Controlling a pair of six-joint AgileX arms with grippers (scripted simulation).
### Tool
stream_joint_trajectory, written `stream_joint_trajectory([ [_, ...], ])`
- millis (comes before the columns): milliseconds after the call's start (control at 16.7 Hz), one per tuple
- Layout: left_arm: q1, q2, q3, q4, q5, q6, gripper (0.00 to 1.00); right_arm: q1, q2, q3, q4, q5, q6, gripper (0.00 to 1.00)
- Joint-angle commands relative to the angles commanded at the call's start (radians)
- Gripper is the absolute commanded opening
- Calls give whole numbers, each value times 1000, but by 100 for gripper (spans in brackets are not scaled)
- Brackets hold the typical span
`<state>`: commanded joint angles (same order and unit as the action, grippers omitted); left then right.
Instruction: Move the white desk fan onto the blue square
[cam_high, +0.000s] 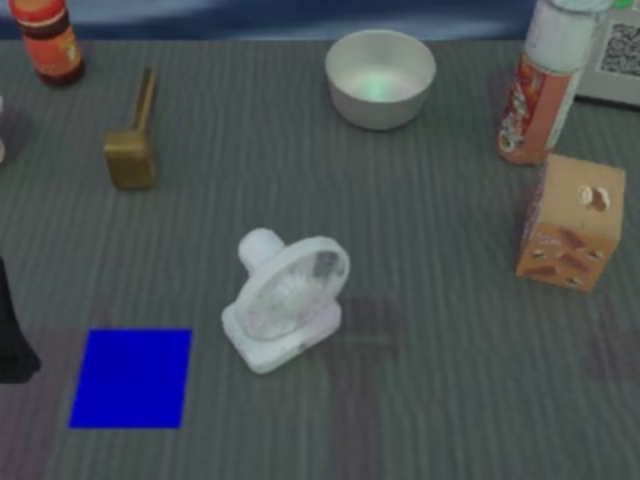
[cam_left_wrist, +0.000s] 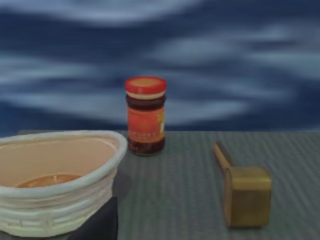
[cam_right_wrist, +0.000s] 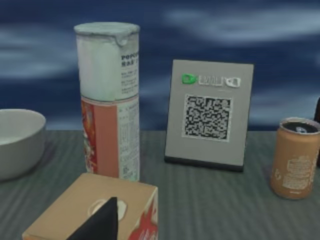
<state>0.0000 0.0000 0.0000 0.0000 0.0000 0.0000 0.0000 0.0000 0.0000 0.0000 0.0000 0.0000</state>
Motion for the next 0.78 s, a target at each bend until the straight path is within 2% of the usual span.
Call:
stream_joint_trajectory([
  [180,-6,10,10,-10,1,2,100,0,0,0,0,0,0,100],
  [360,-49,104,103,-99,5,21,100,0,0,0,0,0,0,100],
  [780,-245,661,628,-522,4,103,100,0,0,0,0,0,0,100],
])
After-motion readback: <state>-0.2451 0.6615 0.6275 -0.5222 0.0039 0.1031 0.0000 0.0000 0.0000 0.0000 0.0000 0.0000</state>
